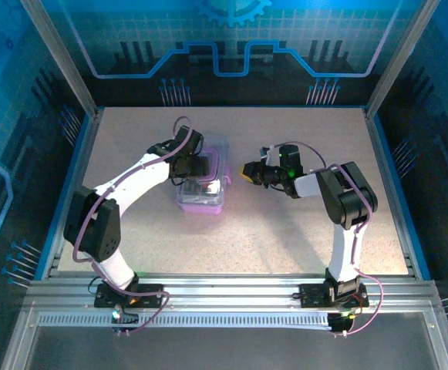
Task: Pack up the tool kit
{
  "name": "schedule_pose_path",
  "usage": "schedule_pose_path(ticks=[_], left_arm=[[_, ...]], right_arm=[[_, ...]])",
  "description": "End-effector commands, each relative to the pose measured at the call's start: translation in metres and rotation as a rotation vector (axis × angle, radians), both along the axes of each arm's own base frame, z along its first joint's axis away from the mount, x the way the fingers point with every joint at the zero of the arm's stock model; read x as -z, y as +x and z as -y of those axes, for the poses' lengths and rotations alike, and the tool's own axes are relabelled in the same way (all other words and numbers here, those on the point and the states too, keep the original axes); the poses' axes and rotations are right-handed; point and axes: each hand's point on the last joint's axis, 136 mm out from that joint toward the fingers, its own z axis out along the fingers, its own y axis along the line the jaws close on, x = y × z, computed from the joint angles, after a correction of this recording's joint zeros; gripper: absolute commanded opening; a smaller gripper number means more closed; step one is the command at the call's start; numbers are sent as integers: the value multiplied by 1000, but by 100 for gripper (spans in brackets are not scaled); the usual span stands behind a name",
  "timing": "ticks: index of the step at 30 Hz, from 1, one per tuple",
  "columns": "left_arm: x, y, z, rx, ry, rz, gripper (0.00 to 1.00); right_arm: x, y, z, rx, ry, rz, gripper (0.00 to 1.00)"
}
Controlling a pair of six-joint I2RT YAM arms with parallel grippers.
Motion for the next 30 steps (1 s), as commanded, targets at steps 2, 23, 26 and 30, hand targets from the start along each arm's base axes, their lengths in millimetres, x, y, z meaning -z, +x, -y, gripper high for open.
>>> schedule_pose_path(ticks=[2,23,26,30], left_arm=[[87,-79,-15,47,70,-396,67],[95,-83,-1,57,-4,-417,67],[96,-83,4,65,-17,-420,67],[99,-84,10,73,-24,-425,67]], right_arm=[[12,-7,-9,-19,-29,-14,9],[22,-5,-50,-78,-11,-41,7],[23,-5,-54,-86,-24,-40,8],[27,-7,-61,-102,-66,-36,8]])
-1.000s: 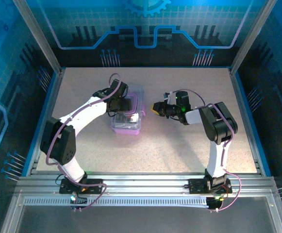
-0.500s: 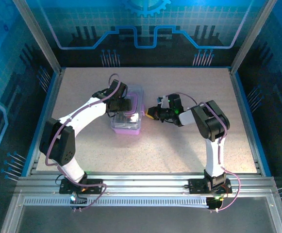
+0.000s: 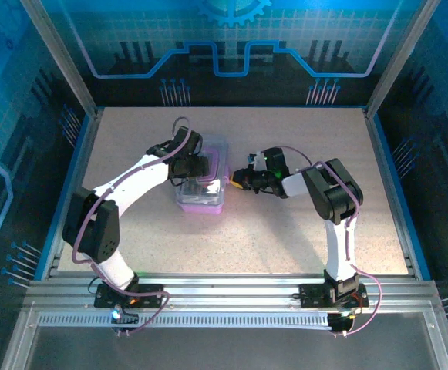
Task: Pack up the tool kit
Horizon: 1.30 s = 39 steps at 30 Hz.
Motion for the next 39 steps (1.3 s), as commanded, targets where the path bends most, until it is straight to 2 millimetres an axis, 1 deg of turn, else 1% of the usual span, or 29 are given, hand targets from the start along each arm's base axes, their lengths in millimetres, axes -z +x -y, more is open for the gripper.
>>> schedule_pose_path(ticks=[1,9,11,13,15,16,18,21,24,27,30,33,36,39], left_arm=[[99,-84,11,76,-14,-436,67],[105,-89,26,91,-52,-446,66],[104,-89,27,89,-55,-441,66],[102,-88,29,82,-62,-437,66],[97,-87,31,74,-61,-418,65],[94,-85,30,64,-53,-402,64],[86,-81,31,48,-40,-374,63],[78,-75,40,37,-47,-335,63],[71,-71,51,46,-46,-302,64],[63,-67,66,44,-57,-281,65],[54,-63,81,23,-107,-254,67],[41,-58,96,26,-162,-222,67],[30,-54,98,21,-160,-203,69],[22,-55,98,16,-162,-199,77]], right_arm=[[-5,-1,-24,-54,-25,60,8],[-4,-2,-35,-76,-48,62,8],[-5,-3,-32,-68,-59,66,8],[-7,-4,-23,-53,-81,74,8],[-10,-4,-8,-22,-117,86,9],[-9,-5,4,7,-163,92,11],[-5,-6,31,69,-280,104,12],[2,-11,79,162,-445,95,12],[4,-19,117,236,-485,71,13],[-4,-29,145,298,-460,65,14],[-17,-38,163,339,-452,99,14],[-27,-46,169,331,-446,118,14],[-32,-56,174,310,-442,125,14],[-35,-67,183,314,-453,129,15]])
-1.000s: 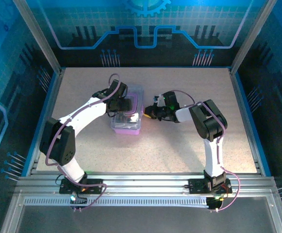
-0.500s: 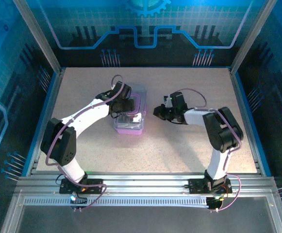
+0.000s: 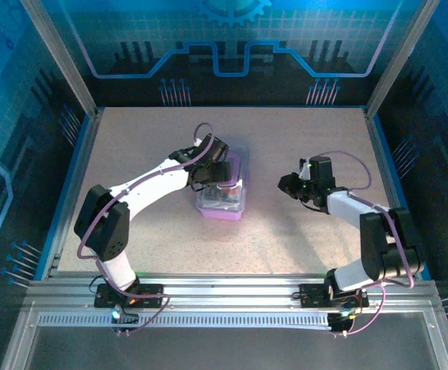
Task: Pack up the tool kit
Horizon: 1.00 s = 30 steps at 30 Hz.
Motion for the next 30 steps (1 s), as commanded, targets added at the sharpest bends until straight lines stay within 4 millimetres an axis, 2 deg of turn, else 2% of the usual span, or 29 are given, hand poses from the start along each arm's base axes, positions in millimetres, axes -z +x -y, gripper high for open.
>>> schedule_pose_path(ticks=[1,2,7,12,15,16,20,23,27,30], left_arm=[[32,-42,25,16,-97,-225,80],[28,-42,24,19,-97,-214,87],[0,-37,23,66,-86,-151,99],[-28,-33,17,98,-42,-100,99],[-43,-33,7,107,-6,-56,99],[-48,-34,4,115,7,-43,99],[-70,-39,-11,125,51,19,99],[-90,-44,-27,115,76,91,99],[-119,-56,-47,114,84,208,99],[-138,-63,-73,51,102,338,99]], right_arm=[[2,-21,11,-21,-25,-19,16],[0,-23,15,-14,-30,-12,17],[-11,-27,23,-2,-49,7,22],[-29,-28,23,-2,-45,41,26],[-42,-29,24,-2,-48,68,32],[-47,-29,24,-3,-53,78,37],[-68,-31,22,-37,-66,105,69],[-88,-32,18,-66,-67,147,100],[-114,-35,14,-90,-111,217,100],[-134,-36,16,-72,-197,271,100]])
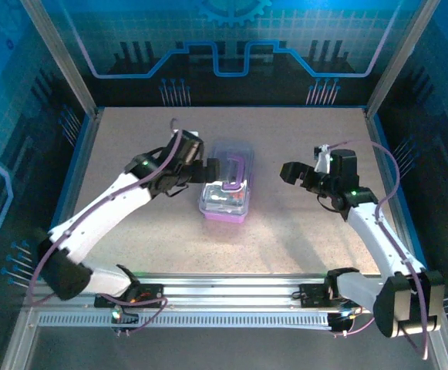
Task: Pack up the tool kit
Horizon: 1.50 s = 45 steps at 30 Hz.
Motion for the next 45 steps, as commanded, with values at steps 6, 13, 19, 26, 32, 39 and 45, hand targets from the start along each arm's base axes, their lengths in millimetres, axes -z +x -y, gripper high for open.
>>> schedule_pose_path(ticks=[6,13,19,26,32,39,45], left_arm=[[-6,-17,-72,-210,35,355,99],[27,-23,-91,-101,117,737,99],[70,-18,-153,-267,269,709,99],[100,5,-183,-351,222,702,99],[112,28,-184,-353,237,726,99],[142,70,-167,-192,206,621,100],[153,80,-185,-257,166,509,99]], right_arm=[[-40,4,4,53,-127,296,100],[-47,-3,-3,-41,-279,865,100],[-16,4,-5,-88,-380,849,100],[9,15,-10,-139,-407,804,100],[13,15,-2,-91,-399,784,100],[13,12,11,-13,-406,793,100],[13,8,19,-2,-486,819,100]])
